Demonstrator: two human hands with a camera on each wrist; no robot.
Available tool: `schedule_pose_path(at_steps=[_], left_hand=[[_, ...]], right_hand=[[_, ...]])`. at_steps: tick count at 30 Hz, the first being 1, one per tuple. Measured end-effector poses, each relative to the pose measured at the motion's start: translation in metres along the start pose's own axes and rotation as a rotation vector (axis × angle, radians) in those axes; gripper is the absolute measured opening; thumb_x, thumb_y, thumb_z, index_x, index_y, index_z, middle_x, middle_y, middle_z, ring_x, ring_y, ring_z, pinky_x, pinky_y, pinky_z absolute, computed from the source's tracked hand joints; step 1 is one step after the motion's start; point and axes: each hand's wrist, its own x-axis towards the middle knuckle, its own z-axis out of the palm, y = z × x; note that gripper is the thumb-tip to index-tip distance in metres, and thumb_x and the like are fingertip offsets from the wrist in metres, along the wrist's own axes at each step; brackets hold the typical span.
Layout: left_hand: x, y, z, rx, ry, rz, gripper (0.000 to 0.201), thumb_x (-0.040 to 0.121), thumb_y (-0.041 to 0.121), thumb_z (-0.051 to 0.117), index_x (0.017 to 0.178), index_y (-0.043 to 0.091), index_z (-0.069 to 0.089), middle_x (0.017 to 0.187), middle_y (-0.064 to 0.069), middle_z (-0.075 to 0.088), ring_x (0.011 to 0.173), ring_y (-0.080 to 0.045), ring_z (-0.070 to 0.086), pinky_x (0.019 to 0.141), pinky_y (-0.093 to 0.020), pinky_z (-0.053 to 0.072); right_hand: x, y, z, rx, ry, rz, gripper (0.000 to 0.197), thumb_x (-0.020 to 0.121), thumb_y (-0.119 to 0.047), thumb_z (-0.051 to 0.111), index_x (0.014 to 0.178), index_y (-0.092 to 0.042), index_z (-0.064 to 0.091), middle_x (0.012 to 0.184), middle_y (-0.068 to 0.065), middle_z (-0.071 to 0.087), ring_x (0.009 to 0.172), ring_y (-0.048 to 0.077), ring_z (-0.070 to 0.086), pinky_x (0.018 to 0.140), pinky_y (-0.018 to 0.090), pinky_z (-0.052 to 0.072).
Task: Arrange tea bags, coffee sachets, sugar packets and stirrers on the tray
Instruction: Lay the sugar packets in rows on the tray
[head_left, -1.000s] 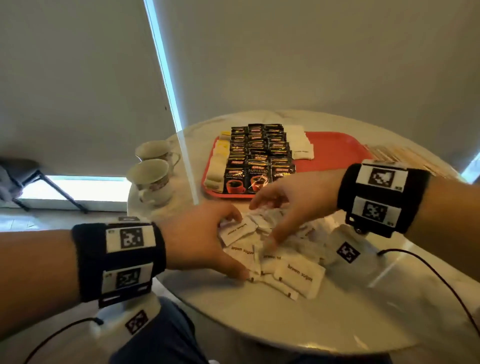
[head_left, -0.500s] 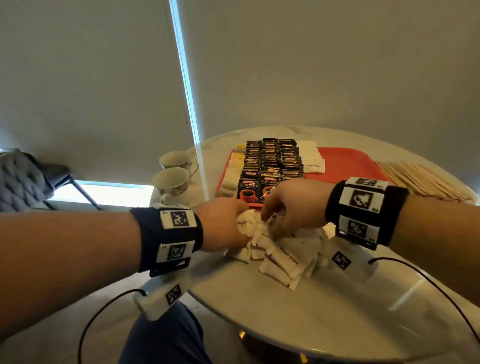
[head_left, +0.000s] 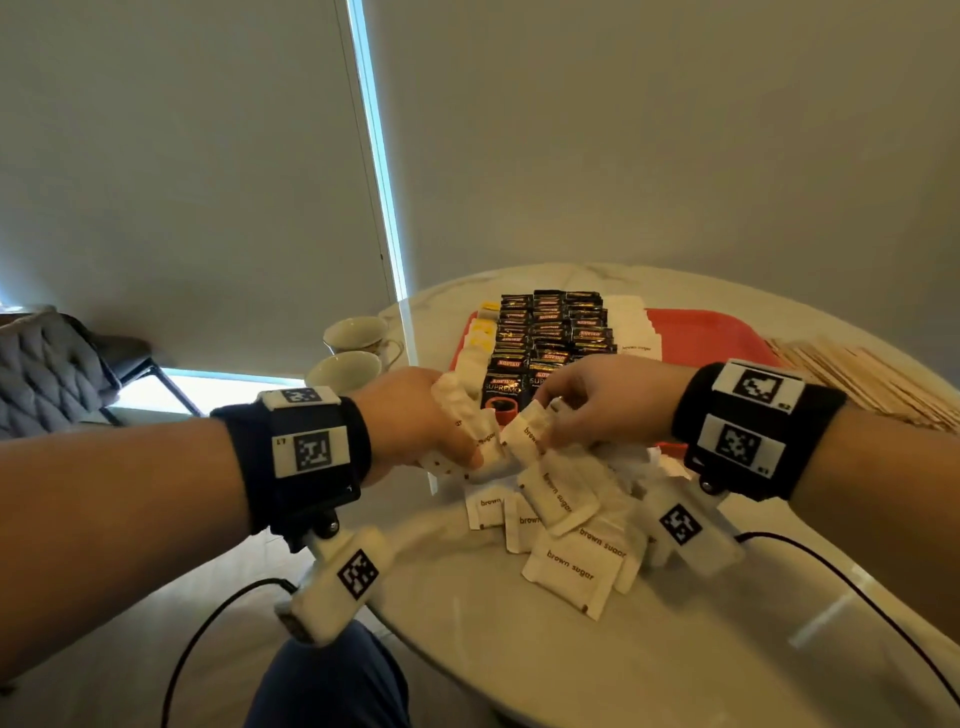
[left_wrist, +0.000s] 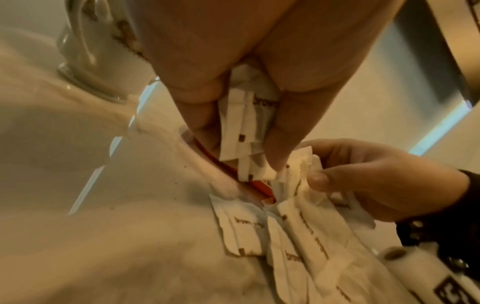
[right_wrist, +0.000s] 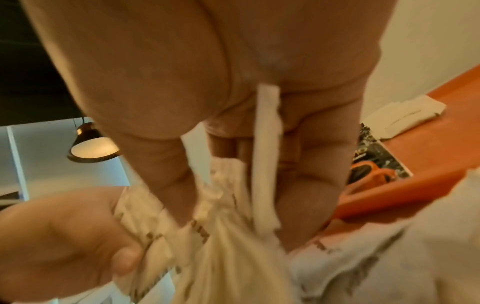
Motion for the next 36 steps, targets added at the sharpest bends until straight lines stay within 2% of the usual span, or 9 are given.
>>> schedule_pose_path(at_steps=[4, 7, 11, 14, 17, 22, 27, 31, 36], left_hand=[[0.01, -0.006, 0.006, -0.06, -0.021, -0.054, 0.07, 0.04, 0.019, 0.094, 0.107, 0.013, 0.075, 0.104, -0.01, 0.079, 0.103, -0.034, 0.075, 0.093, -0.055, 0.061], [0.009, -0.004, 0.007, -0.153, -0.016, -0.09, 0.061, 0.056, 0.01, 0.091, 0.114, 0.011, 0.071, 0.112, -0.017, 0.075, 0.106, -0.038, 0.073, 0.091, -0.056, 0.062], [0.011, -0.005, 0.004, -0.392, -0.07, -0.125, 0.044, 0.088, -0.013, 0.067, 0.128, 0.006, 0.062, 0.118, -0.021, 0.073, 0.104, -0.035, 0.076, 0.08, -0.048, 0.065], [0.014, -0.004, 0.004, -0.469, -0.076, -0.1, 0.033, 0.099, -0.004, 0.059, 0.13, 0.006, 0.061, 0.115, -0.019, 0.077, 0.1, -0.032, 0.078, 0.076, -0.045, 0.065], [0.023, 0.002, 0.007, -0.647, -0.043, -0.081, 0.03, 0.1, 0.0, 0.058, 0.128, 0.011, 0.06, 0.125, -0.023, 0.072, 0.103, -0.038, 0.077, 0.084, -0.057, 0.063], [0.033, 0.024, 0.023, -0.937, -0.249, -0.132, 0.045, 0.108, 0.046, 0.047, 0.137, 0.016, 0.064, 0.125, -0.019, 0.074, 0.109, -0.04, 0.074, 0.082, -0.053, 0.064], [0.049, 0.048, 0.04, -1.103, -0.351, -0.051, 0.083, 0.095, 0.082, 0.034, 0.136, 0.018, 0.068, 0.124, -0.017, 0.075, 0.107, -0.036, 0.074, 0.083, -0.047, 0.062], [0.065, 0.067, 0.052, -1.153, -0.26, 0.007, 0.051, 0.101, 0.053, 0.059, 0.132, 0.014, 0.07, 0.108, -0.016, 0.076, 0.089, -0.032, 0.077, 0.07, -0.043, 0.065], [0.094, 0.079, 0.058, -1.095, -0.183, 0.025, 0.017, 0.101, 0.018, 0.061, 0.102, 0.011, 0.076, 0.085, -0.01, 0.075, 0.073, -0.024, 0.074, 0.066, -0.031, 0.063]], right_hand=[[0.008, -0.006, 0.013, -0.261, -0.085, -0.038, 0.054, 0.08, -0.051, 0.08, 0.129, -0.038, 0.062, 0.109, -0.015, 0.066, 0.097, 0.007, 0.063, 0.087, 0.028, 0.056], [0.014, -0.008, 0.016, -0.264, -0.041, -0.06, 0.033, 0.084, -0.041, 0.08, 0.115, -0.04, 0.07, 0.102, -0.017, 0.068, 0.094, 0.008, 0.064, 0.08, 0.025, 0.055], [0.015, -0.003, 0.008, -0.125, 0.05, -0.053, 0.015, 0.085, -0.037, 0.08, 0.096, -0.042, 0.071, 0.091, -0.017, 0.07, 0.088, 0.005, 0.064, 0.074, 0.025, 0.052], [0.014, 0.005, -0.005, 0.046, 0.127, -0.059, 0.013, 0.083, -0.037, 0.082, 0.092, -0.04, 0.074, 0.088, -0.016, 0.074, 0.087, 0.006, 0.068, 0.08, 0.031, 0.055], [0.014, 0.012, -0.017, 0.362, 0.19, -0.092, 0.016, 0.082, -0.022, 0.083, 0.096, -0.028, 0.078, 0.087, -0.01, 0.078, 0.077, 0.006, 0.073, 0.068, 0.023, 0.056], [0.03, 0.017, -0.024, 0.91, 0.271, -0.176, 0.037, 0.075, -0.006, 0.079, 0.112, -0.006, 0.074, 0.102, 0.015, 0.077, 0.084, 0.024, 0.075, 0.066, 0.029, 0.061], [0.05, 0.017, -0.024, 0.856, 0.449, -0.236, 0.019, 0.086, -0.003, 0.077, 0.104, -0.008, 0.076, 0.101, 0.016, 0.077, 0.097, 0.035, 0.074, 0.09, 0.05, 0.06], [0.06, 0.023, -0.025, 0.783, 0.504, -0.231, 0.017, 0.09, 0.0, 0.07, 0.093, -0.015, 0.077, 0.092, 0.012, 0.078, 0.089, 0.033, 0.076, 0.088, 0.056, 0.059], [0.068, 0.036, -0.032, 0.799, 0.526, -0.257, 0.026, 0.091, 0.004, 0.06, 0.095, -0.015, 0.078, 0.095, 0.008, 0.078, 0.092, 0.028, 0.075, 0.087, 0.048, 0.06]])
